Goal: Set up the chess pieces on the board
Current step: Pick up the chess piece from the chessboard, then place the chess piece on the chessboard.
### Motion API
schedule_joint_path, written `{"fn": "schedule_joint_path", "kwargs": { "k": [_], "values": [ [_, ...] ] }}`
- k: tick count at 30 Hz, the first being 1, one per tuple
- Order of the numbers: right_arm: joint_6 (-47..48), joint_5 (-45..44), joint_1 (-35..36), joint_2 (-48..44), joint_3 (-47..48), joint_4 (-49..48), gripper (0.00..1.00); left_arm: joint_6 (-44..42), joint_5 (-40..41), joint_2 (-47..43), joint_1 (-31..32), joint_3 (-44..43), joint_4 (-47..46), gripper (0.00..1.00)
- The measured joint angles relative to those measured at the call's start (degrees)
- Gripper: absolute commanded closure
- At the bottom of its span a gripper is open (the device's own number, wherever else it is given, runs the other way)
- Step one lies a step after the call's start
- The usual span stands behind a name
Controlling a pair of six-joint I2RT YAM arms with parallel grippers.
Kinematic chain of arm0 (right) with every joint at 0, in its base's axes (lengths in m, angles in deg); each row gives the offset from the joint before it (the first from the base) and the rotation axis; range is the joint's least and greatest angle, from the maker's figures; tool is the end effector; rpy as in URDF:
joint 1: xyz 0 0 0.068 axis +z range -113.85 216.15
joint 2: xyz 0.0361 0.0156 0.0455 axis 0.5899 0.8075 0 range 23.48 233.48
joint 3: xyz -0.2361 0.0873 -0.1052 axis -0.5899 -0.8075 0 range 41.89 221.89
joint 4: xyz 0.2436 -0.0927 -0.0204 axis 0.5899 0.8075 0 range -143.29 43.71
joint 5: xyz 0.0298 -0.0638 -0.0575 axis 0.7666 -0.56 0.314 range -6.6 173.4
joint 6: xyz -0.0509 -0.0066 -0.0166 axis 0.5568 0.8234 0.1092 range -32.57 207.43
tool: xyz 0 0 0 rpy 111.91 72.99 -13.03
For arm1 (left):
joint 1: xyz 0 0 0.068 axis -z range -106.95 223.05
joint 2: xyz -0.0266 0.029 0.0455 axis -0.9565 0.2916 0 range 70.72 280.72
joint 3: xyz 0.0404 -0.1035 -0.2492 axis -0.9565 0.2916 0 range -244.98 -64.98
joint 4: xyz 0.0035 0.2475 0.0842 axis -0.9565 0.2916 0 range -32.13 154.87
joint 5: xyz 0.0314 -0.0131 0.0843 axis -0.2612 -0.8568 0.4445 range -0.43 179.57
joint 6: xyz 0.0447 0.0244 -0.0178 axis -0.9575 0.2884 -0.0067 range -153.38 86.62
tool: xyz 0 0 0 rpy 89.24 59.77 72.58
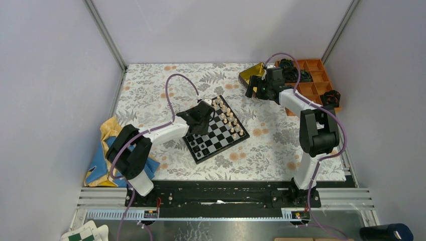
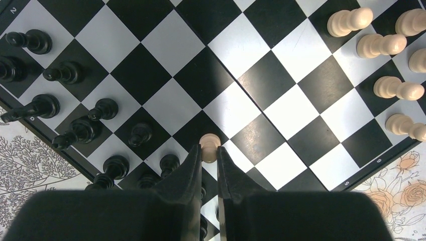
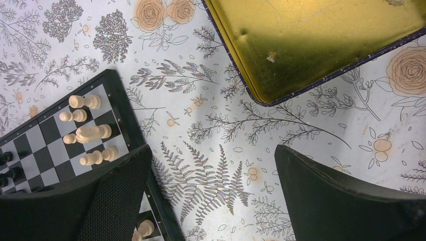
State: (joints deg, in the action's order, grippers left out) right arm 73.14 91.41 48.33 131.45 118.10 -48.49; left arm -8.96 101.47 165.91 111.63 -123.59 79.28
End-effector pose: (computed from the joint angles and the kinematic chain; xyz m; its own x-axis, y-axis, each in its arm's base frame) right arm 0.4183 0.0954 0.2217 -0.6428 0.1113 -0.7579 -0.1649 0.9461 0.2787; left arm 0.2658 -0.2026 0.1863 -0.8205 0.1372 -0.5549 0.2039 0.9772 -0.0599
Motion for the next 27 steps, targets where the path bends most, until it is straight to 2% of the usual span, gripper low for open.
{"fn": "schedule_joint_path", "kwargs": {
  "k": [5, 15, 27],
  "values": [
    [0.0, 0.0, -0.1, 0.0, 0.0, 0.0, 0.00, -0.2, 0.3, 0.0, 0.0, -1.2, 0.6, 1.00],
    [0.0, 0.0, -0.2, 0.0, 0.0, 0.0, 0.00, -0.8, 2.2, 5.4, 0.0, -11.6, 0.8, 1.00],
    [0.0, 0.0, -0.3, 0.0, 0.0, 0.0, 0.00, -2.4, 2.3, 14.0, -0.4, -20.2, -0.1, 1.00]
  ]
}}
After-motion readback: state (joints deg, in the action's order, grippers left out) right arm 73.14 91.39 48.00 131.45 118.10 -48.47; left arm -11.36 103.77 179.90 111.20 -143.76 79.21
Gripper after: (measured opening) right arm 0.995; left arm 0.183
